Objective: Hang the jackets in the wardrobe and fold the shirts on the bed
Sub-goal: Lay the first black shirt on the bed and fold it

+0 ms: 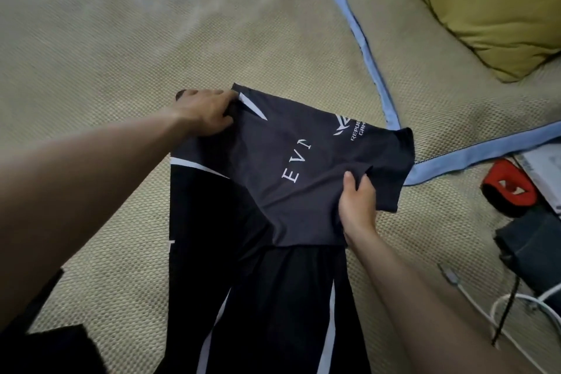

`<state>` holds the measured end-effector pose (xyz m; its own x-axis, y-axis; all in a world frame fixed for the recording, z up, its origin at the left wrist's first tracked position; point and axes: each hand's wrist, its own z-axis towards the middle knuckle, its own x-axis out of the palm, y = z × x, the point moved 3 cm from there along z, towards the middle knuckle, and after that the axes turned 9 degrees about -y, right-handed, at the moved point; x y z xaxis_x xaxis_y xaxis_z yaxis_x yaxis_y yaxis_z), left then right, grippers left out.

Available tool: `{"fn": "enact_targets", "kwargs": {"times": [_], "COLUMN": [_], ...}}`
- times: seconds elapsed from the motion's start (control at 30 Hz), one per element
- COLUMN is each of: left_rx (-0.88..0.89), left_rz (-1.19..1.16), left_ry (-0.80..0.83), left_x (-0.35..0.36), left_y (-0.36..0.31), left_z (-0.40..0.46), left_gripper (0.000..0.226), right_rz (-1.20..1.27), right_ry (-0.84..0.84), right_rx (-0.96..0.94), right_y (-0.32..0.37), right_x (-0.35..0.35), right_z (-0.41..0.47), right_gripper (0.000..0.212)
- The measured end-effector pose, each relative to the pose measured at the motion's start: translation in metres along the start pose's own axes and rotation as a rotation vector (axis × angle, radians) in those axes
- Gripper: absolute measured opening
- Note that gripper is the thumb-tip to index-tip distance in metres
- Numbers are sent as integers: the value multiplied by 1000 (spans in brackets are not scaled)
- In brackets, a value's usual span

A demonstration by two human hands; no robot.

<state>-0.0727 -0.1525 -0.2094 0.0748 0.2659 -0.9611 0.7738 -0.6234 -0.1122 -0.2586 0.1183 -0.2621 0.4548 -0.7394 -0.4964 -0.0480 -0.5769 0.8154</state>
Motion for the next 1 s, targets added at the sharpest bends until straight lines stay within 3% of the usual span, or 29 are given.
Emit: {"fn": "enact_targets", "kwargs": {"times": [0.1,0.2,0.27,0.37,0.47,0.6,0.7,0.77,0.87,1.0], "left_rx": [-55,-58,-60,-111,-154,-142,-140,-132,-106,-25], "left_rz": [124,303,298,-75,-500,-691,-622,-506,-257,-117], "left_ry": [16,50,77,129,85,-50,-169,-175,-240,-447], "left_x": [-2,-6,-9,-14,-28,-36,-24,-10,6,8], "left_y": [0,3,11,17,13,2,-12,-21,-30,-41], "left_z": [17,23,28,33,35,45,52,55,48,21], "left_gripper": [45,47,39,18,17,22,23,35,53,48], "right_rz": [28,93,138,164,144,111,5,-67,-75,-82], "right_ry": [28,54,47,43,36,-48,-102,-117,-111,-130], "right_rx": [-29,-45,-54,-85,-164,-211,-182,-179,-179,-171], "right_y": [0,2,3,9,23,38,25,15,9,-7], "right_x": [2,-3,-8,-17,-36,-70,-81,-82,-78,-80], "right_z": [-3,5,12,20,38,80,101,103,91,80], "right_gripper": [36,33,30,28,25,30,22,16,27,39]}}
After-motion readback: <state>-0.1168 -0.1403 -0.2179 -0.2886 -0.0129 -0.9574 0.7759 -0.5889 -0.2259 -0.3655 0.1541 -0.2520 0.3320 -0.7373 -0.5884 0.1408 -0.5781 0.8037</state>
